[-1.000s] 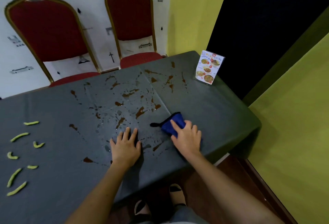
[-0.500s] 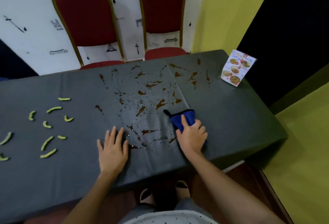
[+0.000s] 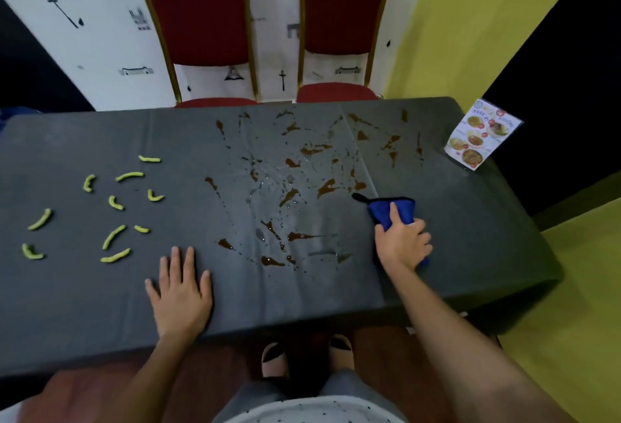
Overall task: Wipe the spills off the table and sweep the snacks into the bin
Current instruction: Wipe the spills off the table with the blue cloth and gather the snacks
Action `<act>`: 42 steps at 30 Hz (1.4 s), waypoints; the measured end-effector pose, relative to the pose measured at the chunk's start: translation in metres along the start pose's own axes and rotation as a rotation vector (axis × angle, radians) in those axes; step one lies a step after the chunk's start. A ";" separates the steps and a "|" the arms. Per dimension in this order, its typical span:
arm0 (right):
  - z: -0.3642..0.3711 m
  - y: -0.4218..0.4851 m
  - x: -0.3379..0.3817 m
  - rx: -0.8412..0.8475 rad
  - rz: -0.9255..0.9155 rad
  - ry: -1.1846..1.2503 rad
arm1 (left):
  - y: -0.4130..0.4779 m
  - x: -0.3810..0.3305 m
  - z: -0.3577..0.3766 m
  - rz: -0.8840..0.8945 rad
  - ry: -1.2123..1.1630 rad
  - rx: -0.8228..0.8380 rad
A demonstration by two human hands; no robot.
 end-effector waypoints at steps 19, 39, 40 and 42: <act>0.005 -0.022 -0.020 -0.014 -0.241 -0.037 | 0.009 -0.001 -0.011 0.018 0.006 0.102; 0.020 -0.062 0.032 0.114 -0.734 -0.063 | 0.012 -0.004 -0.016 -0.016 0.116 0.301; 0.018 -0.050 0.025 0.104 -0.693 -0.047 | 0.012 -0.005 -0.017 -0.022 0.113 0.308; 0.011 -0.026 0.005 0.088 -0.576 -0.020 | 0.012 -0.005 -0.019 -0.024 0.107 0.314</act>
Point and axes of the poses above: each hand's wrist, its own y-axis towards the middle knuckle, its own z-axis out of the palm, x = y × z, the point moved 1 cm from there along y, towards the middle knuckle, and after that the axes turned 8 degrees about y, right-handed, at the moved point
